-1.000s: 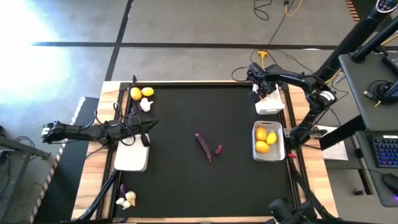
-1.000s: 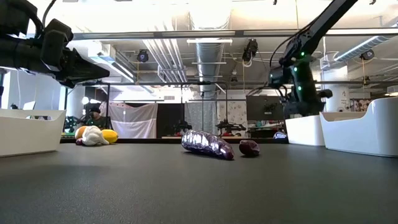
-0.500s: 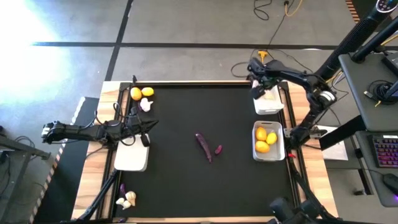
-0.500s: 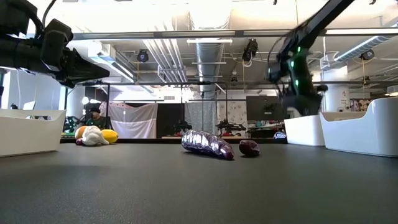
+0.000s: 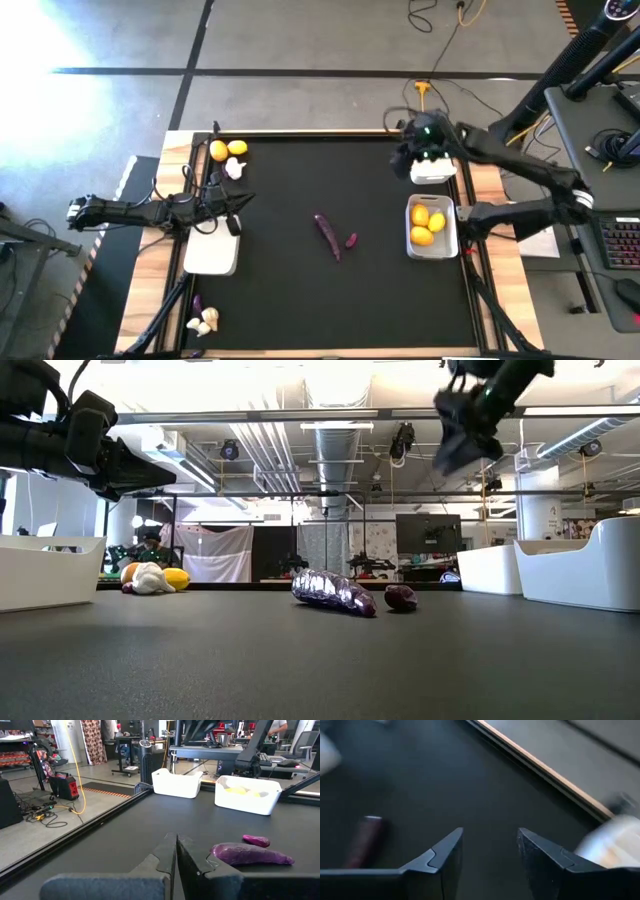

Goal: Sort produce into baskets
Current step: Put the eggplant into the bottom white bin

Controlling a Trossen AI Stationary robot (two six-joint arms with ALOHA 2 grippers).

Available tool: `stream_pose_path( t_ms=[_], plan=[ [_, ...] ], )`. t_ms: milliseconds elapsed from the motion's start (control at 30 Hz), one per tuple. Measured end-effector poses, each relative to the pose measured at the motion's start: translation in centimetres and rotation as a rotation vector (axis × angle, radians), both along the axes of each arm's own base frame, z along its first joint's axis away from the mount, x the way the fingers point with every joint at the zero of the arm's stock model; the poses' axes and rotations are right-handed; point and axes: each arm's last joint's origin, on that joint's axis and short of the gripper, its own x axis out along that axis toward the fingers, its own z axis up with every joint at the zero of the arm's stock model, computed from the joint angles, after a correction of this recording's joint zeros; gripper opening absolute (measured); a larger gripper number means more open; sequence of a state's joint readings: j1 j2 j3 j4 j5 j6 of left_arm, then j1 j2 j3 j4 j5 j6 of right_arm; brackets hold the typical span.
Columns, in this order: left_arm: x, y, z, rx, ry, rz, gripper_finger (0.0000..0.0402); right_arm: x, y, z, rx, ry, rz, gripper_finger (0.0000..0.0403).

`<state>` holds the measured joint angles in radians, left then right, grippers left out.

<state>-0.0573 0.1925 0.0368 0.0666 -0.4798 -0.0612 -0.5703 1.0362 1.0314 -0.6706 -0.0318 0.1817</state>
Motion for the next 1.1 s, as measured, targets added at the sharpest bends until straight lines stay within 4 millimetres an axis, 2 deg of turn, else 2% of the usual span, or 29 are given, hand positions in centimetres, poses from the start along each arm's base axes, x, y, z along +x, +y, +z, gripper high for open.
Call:
stream_pose_path(
  t_ms=[200, 367, 500, 633, 767, 833, 933, 1033, 1100],
  plan=[
    [0.0, 0.0, 0.0, 0.000, 0.000, 0.001, 0.0000, 1.0, 3.8, -1.7, -0.150, -0.219, 0.201, 0.0164],
    [0.0, 0.0, 0.0, 0.000, 0.000, 0.000, 0.0000, 1.9, 5.2, -4.1, -0.190, -0.280, 0.284, 0.0155],
    [0.0, 0.0, 0.2, 0.021, -0.007, 0.013, 0.0000, 2.7, 6.0, -5.6, -0.171, -0.258, 0.332, 0.0147],
    [0.0, 0.1, 1.8, -0.020, -0.198, 0.033, 0.0000, 3.6, 8.0, -6.8, -0.166, -0.264, 0.430, 0.0137],
    [-0.3, 0.1, 3.5, -0.096, -0.408, 0.019, 0.0000, 4.3, 10.8, -7.4, -0.192, -0.347, 0.556, 0.0125],
    [-0.3, 0.0, 4.1, -0.097, -0.478, -0.035, 0.0000, 4.5, 12.1, -7.4, -0.201, -0.411, 0.609, 0.0119],
    [-0.1, -0.5, 4.8, -0.073, -0.542, -0.220, 0.0000, 4.7, 14.1, -7.8, -0.204, -0.470, 0.688, 0.0110],
    [0.1, -1.0, 5.5, -0.057, -0.614, -0.385, 0.0000, 4.7, 15.7, -8.5, -0.212, -0.477, 0.767, 0.0100],
    [0.4, -1.1, 5.8, -0.083, -0.652, -0.427, 0.0000, 4.8, 16.6, -9.1, -0.211, -0.464, 0.804, 0.0094]
  ],
)
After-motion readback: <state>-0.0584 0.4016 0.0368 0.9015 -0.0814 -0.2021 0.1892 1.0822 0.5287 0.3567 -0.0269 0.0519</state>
